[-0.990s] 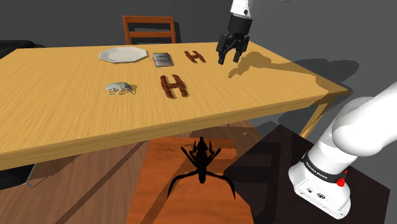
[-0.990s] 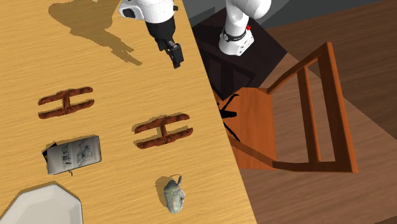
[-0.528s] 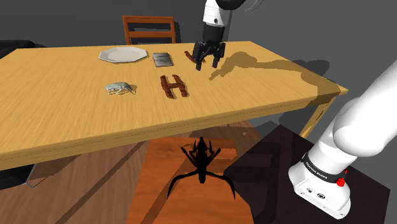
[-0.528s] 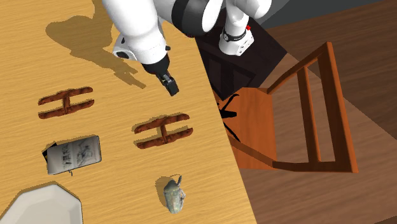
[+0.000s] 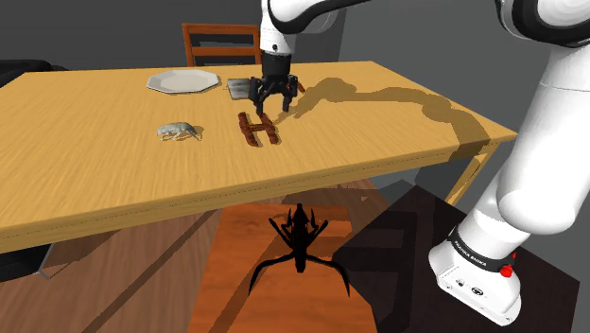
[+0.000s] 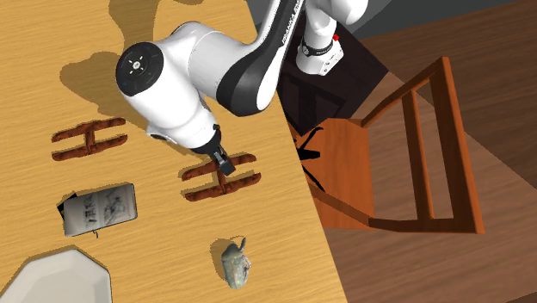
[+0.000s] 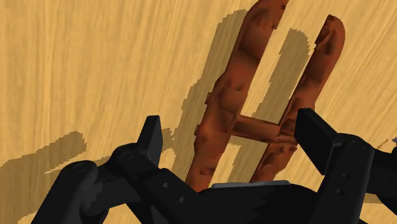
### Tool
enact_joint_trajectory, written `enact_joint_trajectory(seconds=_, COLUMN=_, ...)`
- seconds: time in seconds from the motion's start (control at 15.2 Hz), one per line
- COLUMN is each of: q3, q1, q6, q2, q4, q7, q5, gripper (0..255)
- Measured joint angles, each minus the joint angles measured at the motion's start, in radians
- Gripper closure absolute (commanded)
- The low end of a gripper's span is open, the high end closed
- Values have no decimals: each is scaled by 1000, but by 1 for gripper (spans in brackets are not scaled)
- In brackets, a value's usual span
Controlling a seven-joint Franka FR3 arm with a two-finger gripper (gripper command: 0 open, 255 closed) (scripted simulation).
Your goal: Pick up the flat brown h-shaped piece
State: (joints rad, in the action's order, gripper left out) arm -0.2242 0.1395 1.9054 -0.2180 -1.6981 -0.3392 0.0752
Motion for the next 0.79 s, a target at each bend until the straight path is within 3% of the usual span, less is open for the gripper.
enact_joint_trajectory(seconds=0.2, q3=-2, q1=9, q6=6, q2=-44, q4=31, q7=-11, q5=-8, gripper=0)
enact_joint_trajectory(seconds=0.59, q3=-1, q1=11, q6=80, q2=-67, q4=-21, q7=-8, q5=-11, gripper=0)
enact_joint_trajectory(seconds=0.66, q3=-1, q1=10, q6=83, q2=-68, q4=-22, q7=-7, q5=-11, gripper=255)
enact_joint_trajectory(seconds=0.79, q3=-1, q1=10, q6=85, q2=-69, q4=-24, q7=-7, q5=-11, gripper=255)
